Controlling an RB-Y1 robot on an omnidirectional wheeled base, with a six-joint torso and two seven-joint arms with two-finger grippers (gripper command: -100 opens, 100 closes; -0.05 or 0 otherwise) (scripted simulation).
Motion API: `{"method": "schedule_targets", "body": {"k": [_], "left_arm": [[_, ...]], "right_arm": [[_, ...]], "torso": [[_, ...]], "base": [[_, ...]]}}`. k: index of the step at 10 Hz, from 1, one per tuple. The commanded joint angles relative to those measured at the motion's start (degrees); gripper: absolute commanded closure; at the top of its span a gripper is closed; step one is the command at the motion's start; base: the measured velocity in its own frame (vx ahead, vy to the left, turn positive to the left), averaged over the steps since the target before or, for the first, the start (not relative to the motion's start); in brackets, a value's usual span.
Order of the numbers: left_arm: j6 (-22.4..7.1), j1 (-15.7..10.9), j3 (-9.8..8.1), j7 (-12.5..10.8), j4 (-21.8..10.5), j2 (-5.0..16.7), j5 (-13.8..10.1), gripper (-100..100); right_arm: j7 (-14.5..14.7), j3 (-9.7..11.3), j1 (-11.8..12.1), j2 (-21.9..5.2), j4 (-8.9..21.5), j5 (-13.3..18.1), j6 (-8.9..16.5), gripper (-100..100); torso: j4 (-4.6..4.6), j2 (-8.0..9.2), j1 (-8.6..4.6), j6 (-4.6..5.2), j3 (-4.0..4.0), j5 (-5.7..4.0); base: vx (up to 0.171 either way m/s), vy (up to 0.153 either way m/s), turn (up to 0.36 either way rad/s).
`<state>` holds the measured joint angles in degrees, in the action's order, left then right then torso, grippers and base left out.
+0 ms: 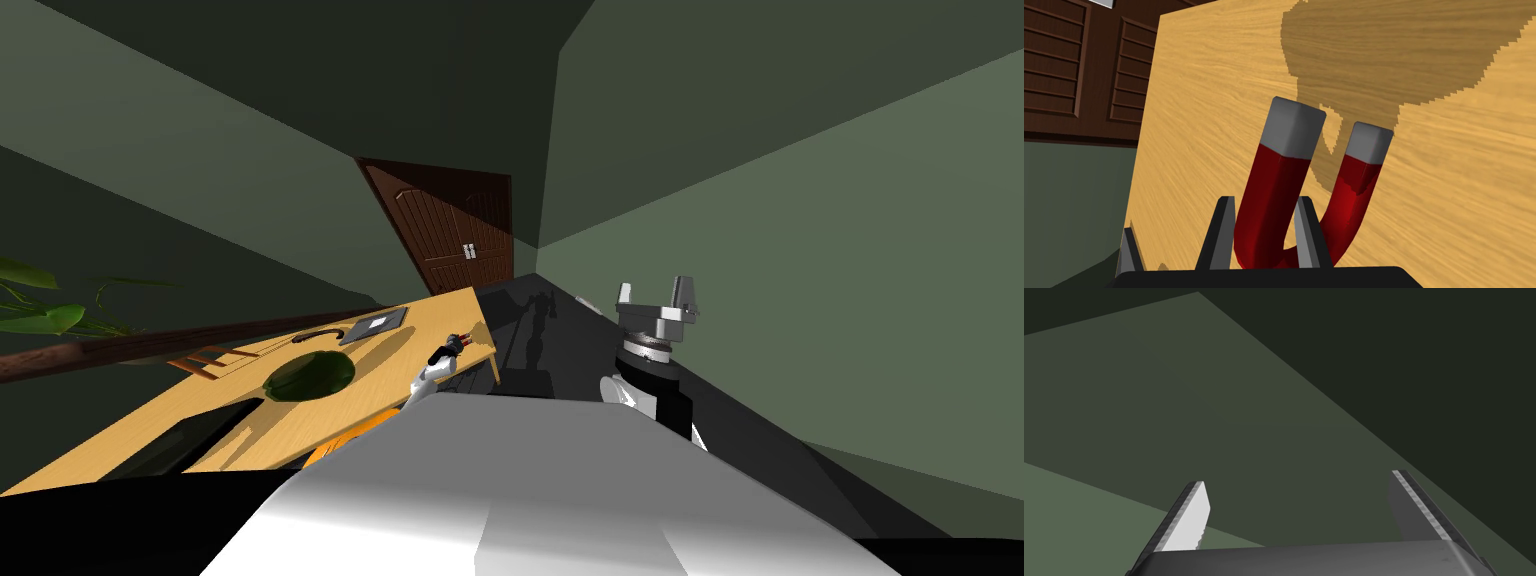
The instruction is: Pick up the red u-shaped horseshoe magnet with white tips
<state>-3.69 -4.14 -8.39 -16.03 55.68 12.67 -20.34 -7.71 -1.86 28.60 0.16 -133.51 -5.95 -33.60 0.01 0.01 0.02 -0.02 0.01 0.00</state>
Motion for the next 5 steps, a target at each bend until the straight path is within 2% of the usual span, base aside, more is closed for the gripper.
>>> {"method": "schedule_targets", "body": {"k": [1, 2, 3, 4, 5], "left_arm": [[0.0, 0.0, 0.0, 0.0, 0.0, 0.0, 0.0, 100], [0.0, 0.0, 0.0, 0.0, 0.0, 0.0, 0.0, 0], [-1.0, 2.9, -0.65, 0.6, 2.9, -1.2, 0.3, 100], [-1.0, 2.9, -0.65, 0.6, 3.6, -1.2, 0.3, 100], [-1.5, 4.6, -0.95, 1.0, 5.7, -1.9, 0.4, 100]], "right_arm": [[0.0, 0.0, 0.0, 0.0, 0.0, 0.0, 0.0, 0], [0.0, 0.0, 0.0, 0.0, 0.0, 0.0, 0.0, 0], [0.0, 0.0, 0.0, 0.0, 0.0, 0.0, 0.0, 0], [0.0, 0.0, 0.0, 0.0, 0.0, 0.0, 0.0, 0], [0.0, 0.0, 0.0, 0.0, 0.0, 0.0, 0.0, 0]], "torso": [[0.0, 0.0, 0.0, 0.0, 0.0, 0.0], [0.0, 0.0, 0.0, 0.0, 0.0, 0.0], [0.0, 0.0, 0.0, 0.0, 0.0, 0.0], [-0.03, -0.05, 0.03, 0.0, -0.03, 0.03], [-0.01, -0.09, 0.05, 0.01, -0.05, 0.02]], "base": [[0.0, 0.0, 0.0], [0.0, 0.0, 0.0], [0.029, 0.015, -0.046], [0.031, 0.012, -0.025], [0.029, 0.008, -0.027]]}}
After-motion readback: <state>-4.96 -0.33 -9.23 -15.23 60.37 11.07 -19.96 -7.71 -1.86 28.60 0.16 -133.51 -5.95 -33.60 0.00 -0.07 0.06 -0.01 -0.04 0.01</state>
